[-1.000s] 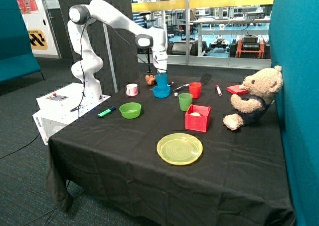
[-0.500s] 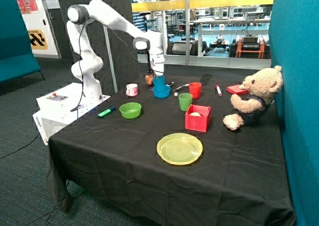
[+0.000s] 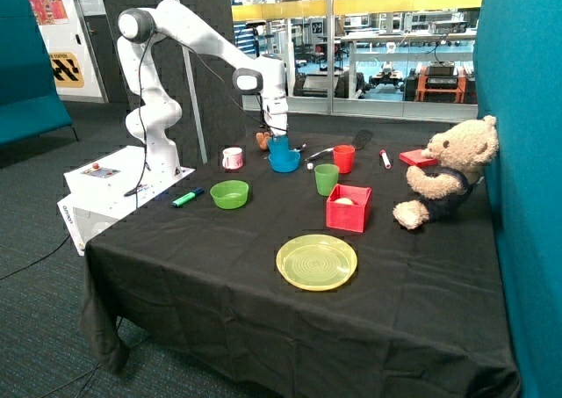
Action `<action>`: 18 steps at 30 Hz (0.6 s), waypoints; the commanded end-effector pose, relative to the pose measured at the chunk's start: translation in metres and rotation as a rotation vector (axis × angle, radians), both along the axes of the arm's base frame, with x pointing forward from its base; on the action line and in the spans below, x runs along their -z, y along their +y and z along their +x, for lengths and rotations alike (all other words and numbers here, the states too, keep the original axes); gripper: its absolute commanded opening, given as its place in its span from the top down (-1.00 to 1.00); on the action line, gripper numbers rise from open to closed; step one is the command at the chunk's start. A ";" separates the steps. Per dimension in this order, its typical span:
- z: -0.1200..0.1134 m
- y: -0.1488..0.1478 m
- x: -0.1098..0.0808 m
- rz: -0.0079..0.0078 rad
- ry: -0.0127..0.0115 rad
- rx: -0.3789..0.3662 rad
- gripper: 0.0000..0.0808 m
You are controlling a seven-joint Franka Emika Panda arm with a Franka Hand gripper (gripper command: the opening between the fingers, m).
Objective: Match the cups with the appropriate bowls
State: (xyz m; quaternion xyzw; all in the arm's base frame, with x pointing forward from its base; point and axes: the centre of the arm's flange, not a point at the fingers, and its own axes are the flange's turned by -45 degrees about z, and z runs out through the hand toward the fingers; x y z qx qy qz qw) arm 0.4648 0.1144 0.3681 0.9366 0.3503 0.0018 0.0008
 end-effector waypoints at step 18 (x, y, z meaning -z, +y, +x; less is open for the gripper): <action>0.010 0.002 0.004 0.0001 0.0039 -0.016 0.29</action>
